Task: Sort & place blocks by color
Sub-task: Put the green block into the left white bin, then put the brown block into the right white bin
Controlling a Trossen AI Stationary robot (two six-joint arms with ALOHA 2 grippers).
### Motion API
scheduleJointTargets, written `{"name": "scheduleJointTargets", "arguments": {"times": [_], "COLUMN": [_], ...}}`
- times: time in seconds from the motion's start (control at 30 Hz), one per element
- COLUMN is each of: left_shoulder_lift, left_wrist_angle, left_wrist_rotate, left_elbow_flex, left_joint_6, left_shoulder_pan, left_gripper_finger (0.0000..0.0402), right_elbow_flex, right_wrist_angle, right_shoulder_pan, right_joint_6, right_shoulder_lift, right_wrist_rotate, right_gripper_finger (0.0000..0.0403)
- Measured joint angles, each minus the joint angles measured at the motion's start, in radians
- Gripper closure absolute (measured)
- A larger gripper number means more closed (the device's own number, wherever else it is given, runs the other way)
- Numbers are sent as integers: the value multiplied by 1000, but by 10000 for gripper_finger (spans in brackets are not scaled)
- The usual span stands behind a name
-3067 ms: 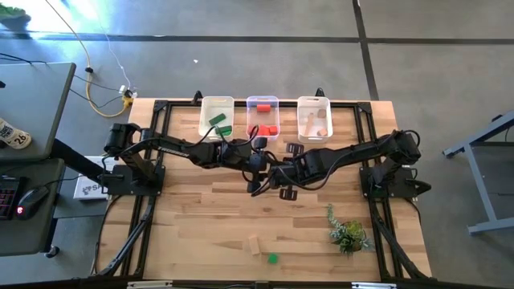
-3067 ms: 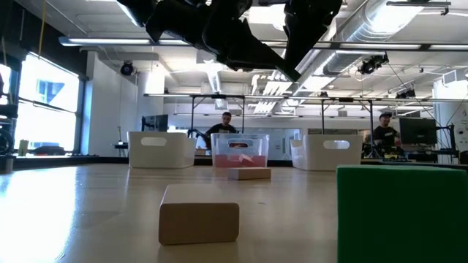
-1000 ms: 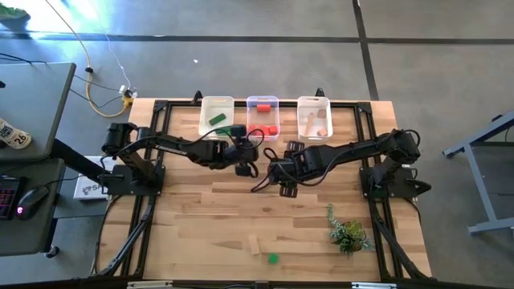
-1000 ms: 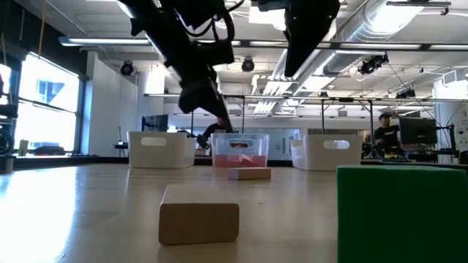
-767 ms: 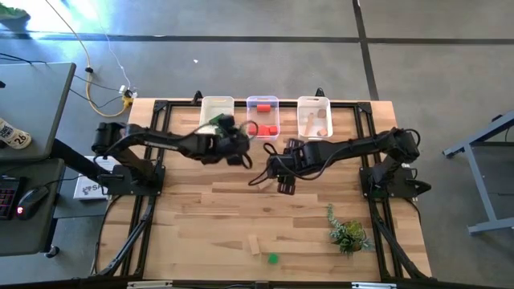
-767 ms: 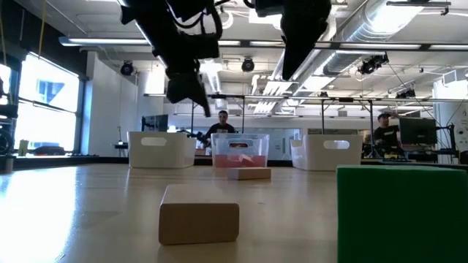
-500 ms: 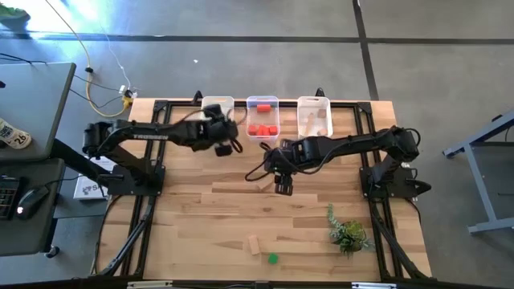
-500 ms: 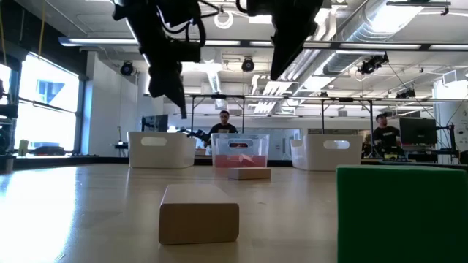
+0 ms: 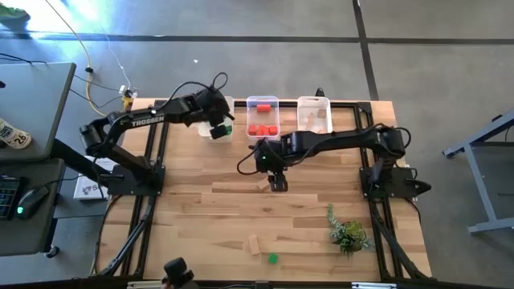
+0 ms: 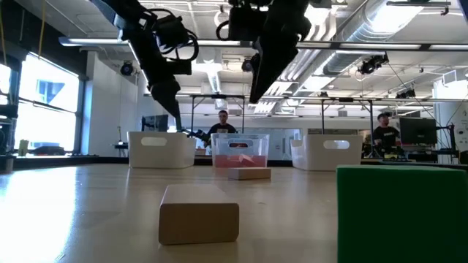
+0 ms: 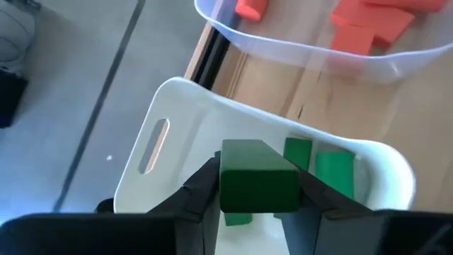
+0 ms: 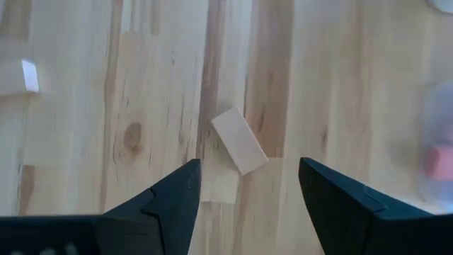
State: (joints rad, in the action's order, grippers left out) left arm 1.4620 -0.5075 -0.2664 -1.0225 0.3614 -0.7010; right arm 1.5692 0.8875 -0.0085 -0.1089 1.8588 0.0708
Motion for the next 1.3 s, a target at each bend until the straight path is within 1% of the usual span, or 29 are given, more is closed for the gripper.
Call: {"name": "scheduleJointTargets", "arguments": {"times": [0.13,0.27,0.43,0.53,0.63,0.73,0.87,1.07,1.17,1.3], "left_shoulder_lift": [0,0,0,0,0,0,-6,-35,-60,-92], "left_wrist_angle": [3,3,3,3,3,3,4,9,11,6], "left_wrist_rotate": [20,28,76,75,73,77,77,72,71,71], "left_elbow_flex": [0,0,0,0,0,0,0,0,0,0], "left_joint_6": [-18,-17,-18,-18,-66,-109,-115,-90,-90,-135], "left_shoulder_pan": [-40,-55,-54,-53,-51,-51,-33,13,35,67], "left_gripper_finger": [291,271,247,232,220,216,219,219,219,220], "right_elbow_flex": [0,0,0,0,0,0,0,0,0,2], "right_wrist_angle": [-16,-31,-61,-75,-75,-88,-92,-96,-105,-106], "right_shoulder_pan": [3,5,7,9,14,16,17,17,17,17], "right_joint_6": [-93,-151,-186,-188,-188,-188,-188,-209,-207,-200], "right_shoulder_lift": [42,87,135,159,178,193,223,263,281,302], "right_wrist_rotate": [21,63,45,45,45,39,45,-14,-21,-25], "right_gripper_finger": [178,178,178,178,178,178,178,178,178,181]}}
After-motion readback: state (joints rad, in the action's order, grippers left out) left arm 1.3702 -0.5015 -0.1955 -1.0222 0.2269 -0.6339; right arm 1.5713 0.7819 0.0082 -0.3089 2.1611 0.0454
